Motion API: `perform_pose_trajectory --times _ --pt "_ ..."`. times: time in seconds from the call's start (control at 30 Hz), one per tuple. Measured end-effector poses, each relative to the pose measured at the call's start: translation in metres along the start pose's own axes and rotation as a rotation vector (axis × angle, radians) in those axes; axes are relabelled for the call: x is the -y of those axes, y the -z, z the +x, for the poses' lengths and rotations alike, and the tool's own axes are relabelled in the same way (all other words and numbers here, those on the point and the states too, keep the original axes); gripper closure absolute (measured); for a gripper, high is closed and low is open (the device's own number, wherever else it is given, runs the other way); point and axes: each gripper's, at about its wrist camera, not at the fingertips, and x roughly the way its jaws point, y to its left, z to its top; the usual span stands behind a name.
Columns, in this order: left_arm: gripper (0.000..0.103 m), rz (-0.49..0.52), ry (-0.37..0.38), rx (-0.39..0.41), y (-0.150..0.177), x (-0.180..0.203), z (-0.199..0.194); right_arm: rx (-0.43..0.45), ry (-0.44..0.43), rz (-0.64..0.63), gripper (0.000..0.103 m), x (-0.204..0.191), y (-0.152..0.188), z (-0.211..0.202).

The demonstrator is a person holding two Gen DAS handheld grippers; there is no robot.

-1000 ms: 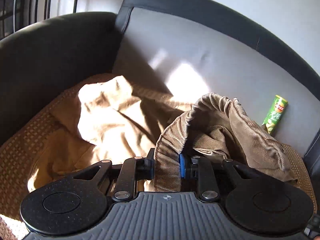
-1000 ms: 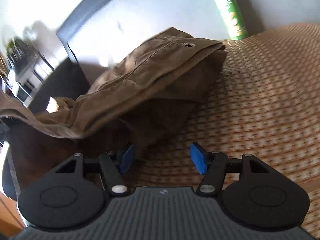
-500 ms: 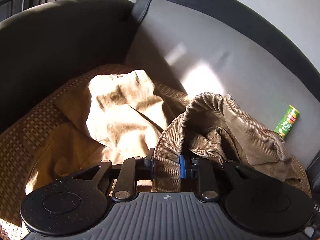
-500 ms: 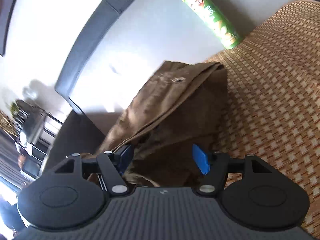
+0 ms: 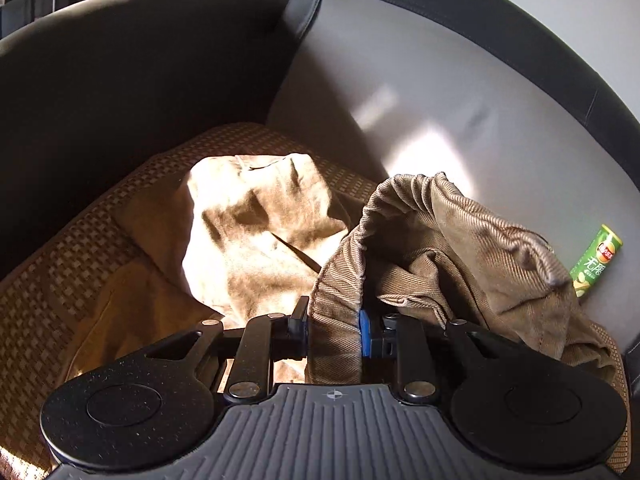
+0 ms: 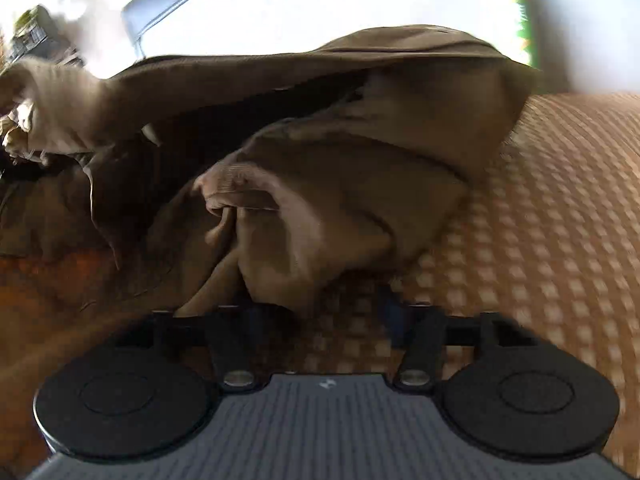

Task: Fold clothes

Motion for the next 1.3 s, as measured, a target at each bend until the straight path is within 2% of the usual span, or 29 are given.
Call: perform_pose_trajectory --times 0.17,0.33,0.43,0.47,0.53,0.6,0.63,0.67,0.7,0.8,0.83,0.87,0.9,0.93,0.97,1.0,1.03,1.07,1.13,1.23,1.3 --pt "0.083 0.051 -0.008 0.009 0.014 0.008 -0.025 0.098 0.041 -0.064 0.101 0.002 -0.042 -0.069" --pt "0.082 0.095 0.093 0.007 0.031 0.029 -0.063 0.219 0.109 -0.208 0.102 -0.007 -0.095 -0.157" --pt "0.089 0.122 0.127 0.028 0.034 0.044 -0.082 0.296 0.146 -0.193 0.102 -0.003 -0.121 -0.197" --pt "0.096 0.133 0.134 0.039 0.034 0.049 -0.088 0.315 0.149 -0.182 0.101 -0.001 -0.128 -0.208" --pt "0.096 0.169 0.132 0.049 0.039 0.058 -0.094 0.296 0.15 -0.156 0.101 0.005 -0.139 -0.223" --pt "0.095 0.209 0.158 0.021 0.05 0.065 -0.094 0.228 0.21 -0.15 0.101 0.013 -0.134 -0.225" --pt "0.09 0.232 0.172 0.002 0.058 0.069 -0.092 0.191 0.244 -0.149 0.101 0.017 -0.13 -0.225" --pt "0.08 0.254 0.185 -0.018 0.066 0.072 -0.09 0.144 0.286 -0.143 0.101 0.024 -0.122 -0.221" --pt "0.076 0.281 0.183 -0.028 0.075 0.073 -0.088 0.093 0.331 -0.13 0.1 0.034 -0.11 -0.215" --pt "0.071 0.361 0.176 -0.059 0.102 0.077 -0.084 -0.062 0.466 -0.082 0.095 0.063 -0.071 -0.197" --pt "0.069 0.395 0.168 -0.045 0.107 0.078 -0.085 -0.054 0.474 -0.069 0.092 0.066 -0.062 -0.2" --pt "0.067 0.436 0.165 -0.025 0.111 0.079 -0.087 -0.021 0.466 -0.057 0.089 0.067 -0.055 -0.207" --pt "0.067 0.478 0.17 -0.003 0.115 0.083 -0.093 0.012 0.458 -0.045 0.08 0.067 -0.048 -0.214" --pt "0.065 0.52 0.176 0.019 0.119 0.087 -0.098 0.043 0.428 -0.036 0.063 0.065 -0.048 -0.221" --pt "0.062 0.567 0.192 0.044 0.122 0.097 -0.104 0.074 0.389 -0.027 0.054 0.063 -0.052 -0.229" --pt "0.051 0.614 0.208 0.069 0.126 0.106 -0.11 0.104 0.349 -0.019 0.045 0.06 -0.055 -0.236" --pt "0.036 0.664 0.209 0.102 0.132 0.118 -0.113 0.117 0.318 0.019 0.044 0.063 -0.06 -0.237" --pt "0.028 0.713 0.209 0.135 0.138 0.131 -0.117 0.121 0.29 0.069 0.044 0.07 -0.065 -0.235" --pt "0.025 0.832 0.201 0.188 0.159 0.157 -0.114 0.129 0.234 0.17 0.047 0.082 -0.074 -0.231" --pt "0.025 0.991 0.153 0.249 0.192 0.189 -0.104 0.119 0.228 0.269 0.046 0.104 -0.078 -0.209" --pt "0.025 1.069 0.147 0.243 0.207 0.196 -0.093 0.11 0.23 0.331 0.046 0.118 -0.079 -0.192"
